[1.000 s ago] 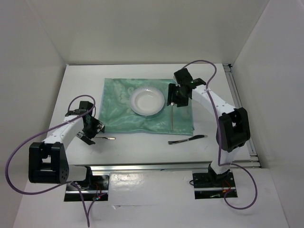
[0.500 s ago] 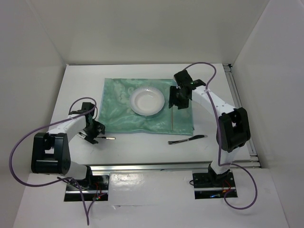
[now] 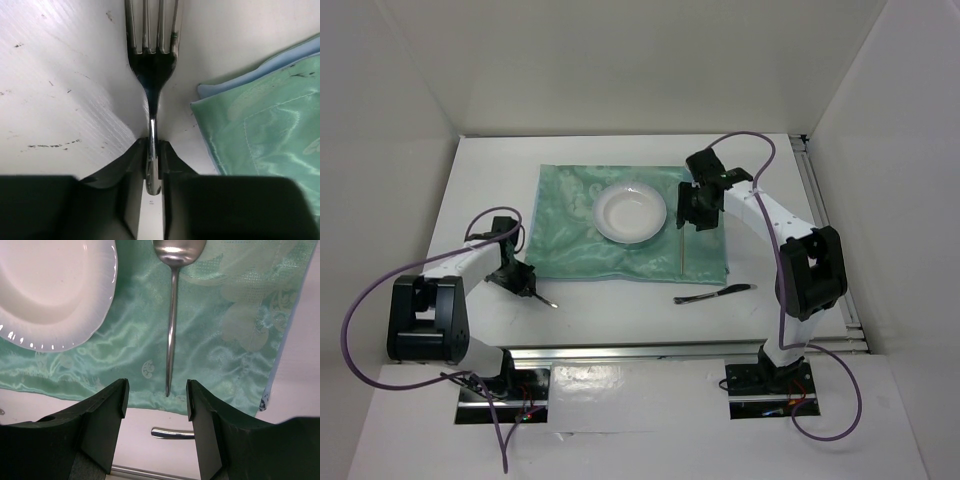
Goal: Set the dinner table for one person
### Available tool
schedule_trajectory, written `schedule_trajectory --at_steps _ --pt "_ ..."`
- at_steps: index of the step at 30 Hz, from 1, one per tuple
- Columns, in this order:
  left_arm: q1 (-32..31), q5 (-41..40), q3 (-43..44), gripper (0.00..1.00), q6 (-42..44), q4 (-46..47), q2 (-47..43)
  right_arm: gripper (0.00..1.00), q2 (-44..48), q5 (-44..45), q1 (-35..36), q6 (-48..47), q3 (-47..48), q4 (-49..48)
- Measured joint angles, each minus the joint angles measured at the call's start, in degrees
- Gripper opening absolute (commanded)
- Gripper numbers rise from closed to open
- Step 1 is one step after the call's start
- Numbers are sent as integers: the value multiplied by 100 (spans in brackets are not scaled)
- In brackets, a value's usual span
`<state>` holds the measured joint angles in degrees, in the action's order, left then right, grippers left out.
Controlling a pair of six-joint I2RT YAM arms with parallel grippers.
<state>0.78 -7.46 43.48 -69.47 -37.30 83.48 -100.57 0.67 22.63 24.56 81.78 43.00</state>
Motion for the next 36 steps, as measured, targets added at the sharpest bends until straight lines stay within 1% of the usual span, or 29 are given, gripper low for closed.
schedule_trajectory --at_steps 1,5,10,14,17,19,21,25,30,31,36 --pt "17 22 0 15 4 -7 -7 61 0 20 0 0 -2 7" --pt "111 72 -61 0 66 -20 -140 61 0 81 0 0 -2 11" --pt "245 120 -179 0 468 -348 -704 61 4 136 0 0 -2 33" --pt "258 109 -52 0 839 -680 -970 61 37 155 -2 0 -11 33" --pt "223 101 225 0 1423 -774 -1075 61 83 162 -2 0 -22 31" --pt "127 116 564 0 1853 -758 -1003 61 120 168 -20 0 -46 22" --pt "-72 142 1141 0 2319 -745 -708 61 175 177 -44 7 -116 24" --pt "-686 48 2522 0 3121 -527 422 62 450 203 -197 92 -492 15" --pt "-1392 -245 3853 0 3814 -695 1707 62 1294 254 -645 345 -1438 50" --pt "-1458 -278 4081 0 3943 -767 1904 64 1495 286 -728 426 -1609 59" --pt "-1508 -376 5353 0 4343 -1104 3051 65 2262 365 -874 859 -2308 118"
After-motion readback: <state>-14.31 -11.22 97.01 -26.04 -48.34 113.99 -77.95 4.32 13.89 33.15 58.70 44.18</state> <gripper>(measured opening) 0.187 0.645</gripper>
